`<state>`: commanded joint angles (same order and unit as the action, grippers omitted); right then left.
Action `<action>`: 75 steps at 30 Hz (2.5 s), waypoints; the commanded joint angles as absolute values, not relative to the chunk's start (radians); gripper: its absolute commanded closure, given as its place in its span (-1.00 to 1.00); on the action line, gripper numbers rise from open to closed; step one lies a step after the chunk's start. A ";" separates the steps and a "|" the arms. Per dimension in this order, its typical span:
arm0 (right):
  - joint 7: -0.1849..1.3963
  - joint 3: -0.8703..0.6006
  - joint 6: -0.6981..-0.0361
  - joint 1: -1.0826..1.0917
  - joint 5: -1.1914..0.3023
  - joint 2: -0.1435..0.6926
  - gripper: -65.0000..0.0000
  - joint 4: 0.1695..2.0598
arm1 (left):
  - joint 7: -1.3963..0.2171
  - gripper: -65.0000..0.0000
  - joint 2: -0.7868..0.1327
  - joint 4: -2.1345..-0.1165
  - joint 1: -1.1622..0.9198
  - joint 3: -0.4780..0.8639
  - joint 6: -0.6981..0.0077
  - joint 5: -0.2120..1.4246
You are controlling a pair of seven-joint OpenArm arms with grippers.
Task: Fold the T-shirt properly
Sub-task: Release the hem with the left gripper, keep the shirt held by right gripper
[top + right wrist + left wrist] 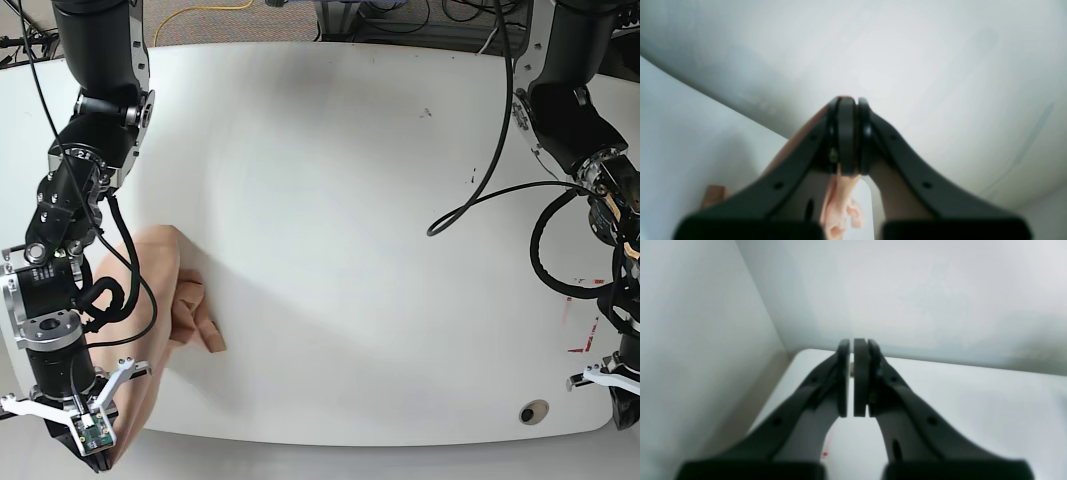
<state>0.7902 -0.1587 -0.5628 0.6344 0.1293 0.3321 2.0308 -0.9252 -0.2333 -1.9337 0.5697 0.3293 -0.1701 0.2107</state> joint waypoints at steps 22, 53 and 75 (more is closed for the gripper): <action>0.827 -0.292 -0.568 0.285 0.132 0.282 1.00 2.054 | -0.969 0.99 -0.237 -2.008 0.292 0.262 -0.163 0.329; 0.839 -0.249 -0.677 0.535 0.134 0.112 1.00 2.166 | -0.960 0.96 -0.284 -2.013 0.367 0.383 -0.152 0.301; 0.858 -0.237 -0.674 0.417 0.143 0.102 0.94 2.022 | -1.009 0.63 -0.242 -1.991 0.294 0.433 -0.165 0.294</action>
